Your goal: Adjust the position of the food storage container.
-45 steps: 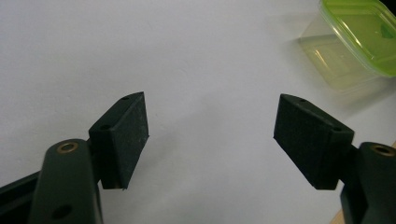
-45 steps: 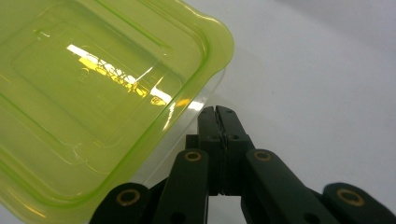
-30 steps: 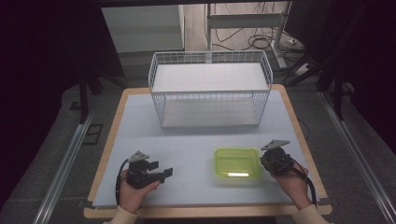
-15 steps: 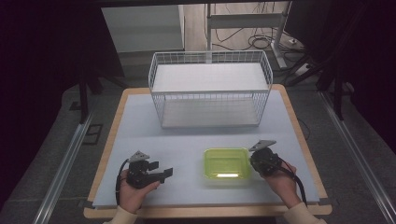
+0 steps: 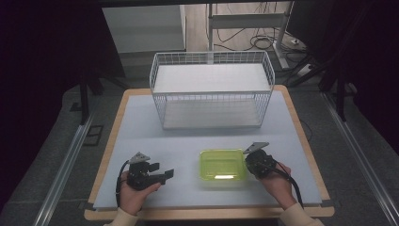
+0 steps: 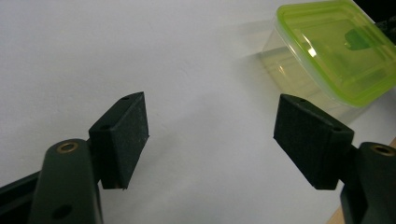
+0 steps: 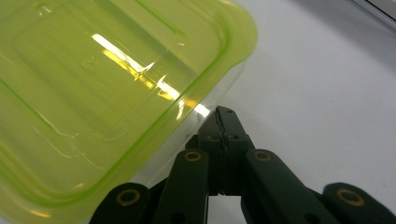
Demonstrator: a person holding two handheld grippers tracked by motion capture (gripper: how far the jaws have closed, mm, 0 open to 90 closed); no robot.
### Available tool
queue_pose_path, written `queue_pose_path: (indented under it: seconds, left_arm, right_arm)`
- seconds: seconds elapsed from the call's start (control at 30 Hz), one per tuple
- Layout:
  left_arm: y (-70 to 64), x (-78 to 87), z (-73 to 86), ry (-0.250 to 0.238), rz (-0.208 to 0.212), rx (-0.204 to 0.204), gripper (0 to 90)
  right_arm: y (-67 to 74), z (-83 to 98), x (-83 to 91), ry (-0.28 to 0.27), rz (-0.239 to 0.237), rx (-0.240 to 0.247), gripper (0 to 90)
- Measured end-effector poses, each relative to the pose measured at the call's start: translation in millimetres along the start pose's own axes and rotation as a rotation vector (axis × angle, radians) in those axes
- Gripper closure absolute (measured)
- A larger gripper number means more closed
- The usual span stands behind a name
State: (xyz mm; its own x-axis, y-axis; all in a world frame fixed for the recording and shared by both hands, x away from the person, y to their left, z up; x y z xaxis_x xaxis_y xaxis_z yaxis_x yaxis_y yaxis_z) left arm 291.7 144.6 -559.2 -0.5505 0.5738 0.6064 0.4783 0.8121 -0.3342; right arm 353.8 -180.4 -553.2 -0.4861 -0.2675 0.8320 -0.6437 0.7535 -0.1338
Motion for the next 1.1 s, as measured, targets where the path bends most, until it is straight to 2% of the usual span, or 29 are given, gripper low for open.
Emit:
queue_pose_path:
  seconds: [0.23,0.37,0.6,0.87,1.1]
  left_arm:
    - [-0.5,0.1,-0.3,-0.002,0.0,0.0,25.9]
    - [-0.6,-0.2,0.0,0.0,0.001,0.0,25.9]
    - [-0.7,-0.4,0.0,0.0,0.0,0.0,25.8]
    - [-0.3,0.1,-0.3,-0.001,0.0,0.0,25.8]
    - [0.1,0.3,-0.1,-0.001,0.001,0.0,25.9]
  right_arm:
    - [-2.4,-0.9,6.5,-0.017,-0.012,-0.017,89.6]
    - [-2.1,-1.4,8.9,-0.018,-0.004,-0.01,89.6]
    - [12.2,-6.2,7.8,-0.01,-0.004,0.037,89.6]
    - [21.6,-10.2,3.0,-0.004,-0.015,0.05,89.6]
    - [23.8,-13.0,0.9,-0.003,-0.019,0.061,89.6]
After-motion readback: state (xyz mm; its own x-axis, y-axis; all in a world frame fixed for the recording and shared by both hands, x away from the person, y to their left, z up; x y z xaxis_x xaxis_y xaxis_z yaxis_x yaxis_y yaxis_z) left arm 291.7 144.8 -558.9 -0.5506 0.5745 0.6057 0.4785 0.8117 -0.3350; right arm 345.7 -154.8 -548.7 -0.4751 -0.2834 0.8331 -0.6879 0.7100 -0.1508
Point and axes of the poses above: each handheld gripper's, and its own axes: x roughly backward along the jaws, z roughly out of its underside, y roughly to its left, the point moved 7 cm from there along -x, roughly forward along the jaws, and after that the axes turned 3 degrees about -x, right-handed, at the moved point
